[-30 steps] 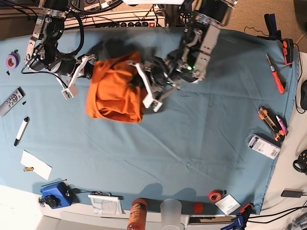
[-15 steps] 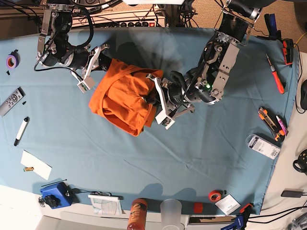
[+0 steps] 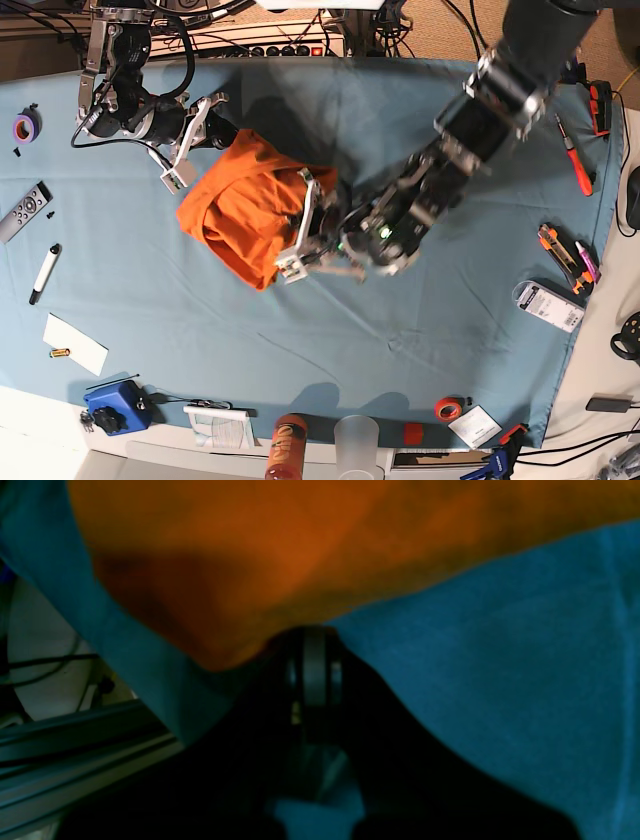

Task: Layout the t-shirt on the table in an organized manner, then fold the t-shirt properly
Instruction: 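Tuck the bundle's edge under with the left gripper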

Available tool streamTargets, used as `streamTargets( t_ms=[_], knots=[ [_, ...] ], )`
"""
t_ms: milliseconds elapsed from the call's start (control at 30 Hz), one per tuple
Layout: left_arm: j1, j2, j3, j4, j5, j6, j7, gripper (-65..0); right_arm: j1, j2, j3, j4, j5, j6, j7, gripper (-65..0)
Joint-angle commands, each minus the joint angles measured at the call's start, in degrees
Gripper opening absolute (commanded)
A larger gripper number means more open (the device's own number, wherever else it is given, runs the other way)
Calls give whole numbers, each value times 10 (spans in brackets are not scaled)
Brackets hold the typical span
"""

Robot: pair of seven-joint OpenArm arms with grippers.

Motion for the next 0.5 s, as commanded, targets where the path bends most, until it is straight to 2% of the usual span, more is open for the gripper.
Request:
streamTargets(
  t_ms=[0,167,300,400,467],
  knots=[
    [-32,3,6,6,2,3,-12,-650,2,5,2,7,-4,1,0,-650],
    [-95,14,21,3,1,17,-12,-650,2,5,21,7,-6,1,0,-650],
    [-115,38,21,-17,1,14,-13,-650,2,5,64,7,-5,1,0,-650],
    [-118,66,21,-59,1,-33,-14,-650,2,5,103,7,-5,1,2,-650],
    [-118,86,21,-88,1,-51,-22,-650,2,5,126,7,-5,1,5,-650]
  ],
)
